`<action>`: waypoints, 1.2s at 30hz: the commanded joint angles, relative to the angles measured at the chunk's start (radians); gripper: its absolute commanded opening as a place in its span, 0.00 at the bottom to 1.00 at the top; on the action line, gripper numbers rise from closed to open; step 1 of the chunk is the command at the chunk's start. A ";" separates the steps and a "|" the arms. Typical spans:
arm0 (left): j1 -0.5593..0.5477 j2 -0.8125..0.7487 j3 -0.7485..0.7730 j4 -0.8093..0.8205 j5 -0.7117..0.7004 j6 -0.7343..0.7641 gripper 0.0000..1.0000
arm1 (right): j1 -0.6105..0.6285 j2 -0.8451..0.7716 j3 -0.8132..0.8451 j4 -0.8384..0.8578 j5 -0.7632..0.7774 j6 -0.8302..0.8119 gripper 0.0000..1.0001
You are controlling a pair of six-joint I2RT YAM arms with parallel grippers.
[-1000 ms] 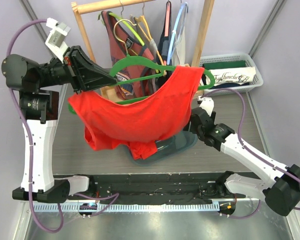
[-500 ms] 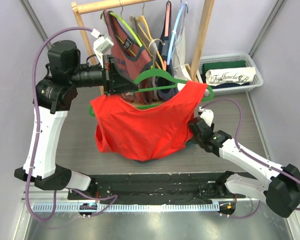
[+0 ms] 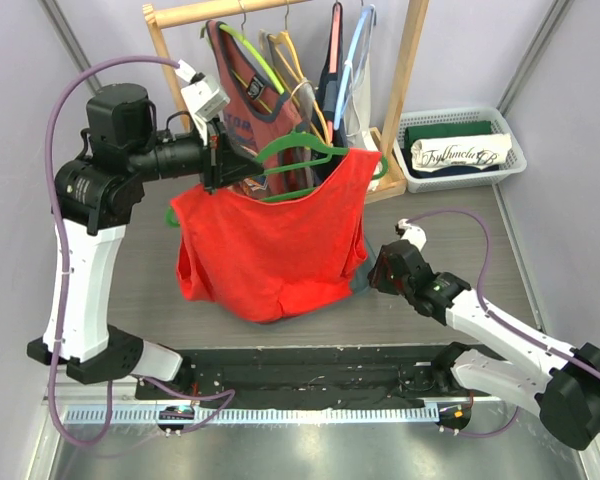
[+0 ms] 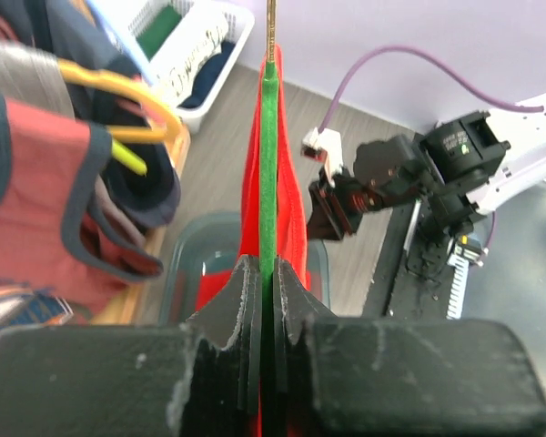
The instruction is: Remove the tank top from the hanger
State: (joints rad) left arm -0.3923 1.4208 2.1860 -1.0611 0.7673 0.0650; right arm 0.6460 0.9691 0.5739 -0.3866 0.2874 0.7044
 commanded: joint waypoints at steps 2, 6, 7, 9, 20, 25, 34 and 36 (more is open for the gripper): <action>-0.055 0.075 0.118 0.125 -0.016 0.018 0.00 | 0.004 0.003 0.032 0.103 -0.071 0.030 0.31; -0.086 0.127 0.227 0.147 -0.016 -0.002 0.00 | 0.004 -0.050 0.023 0.075 -0.065 0.026 0.57; -0.088 0.128 0.241 0.148 -0.013 -0.014 0.00 | 0.006 -0.067 0.032 0.057 -0.053 0.020 0.65; -0.089 0.109 0.229 0.153 -0.013 -0.014 0.00 | 0.006 -0.139 0.072 -0.007 0.002 -0.002 0.76; -0.088 -0.003 0.063 0.066 -0.030 0.042 0.00 | 0.006 -0.327 0.365 0.014 0.075 -0.226 0.81; -0.088 -0.013 0.017 0.061 -0.003 0.022 0.00 | 0.006 -0.212 0.492 0.127 0.010 -0.240 0.76; -0.088 -0.022 0.018 0.059 -0.006 0.022 0.00 | 0.006 -0.135 0.503 0.206 -0.068 -0.186 0.62; -0.088 -0.020 0.018 0.059 -0.003 0.024 0.00 | 0.006 -0.136 0.492 0.212 -0.077 -0.175 0.60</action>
State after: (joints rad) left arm -0.4778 1.4200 2.1872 -1.0519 0.7372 0.0898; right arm 0.6472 0.8558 1.0618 -0.2543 0.2447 0.5041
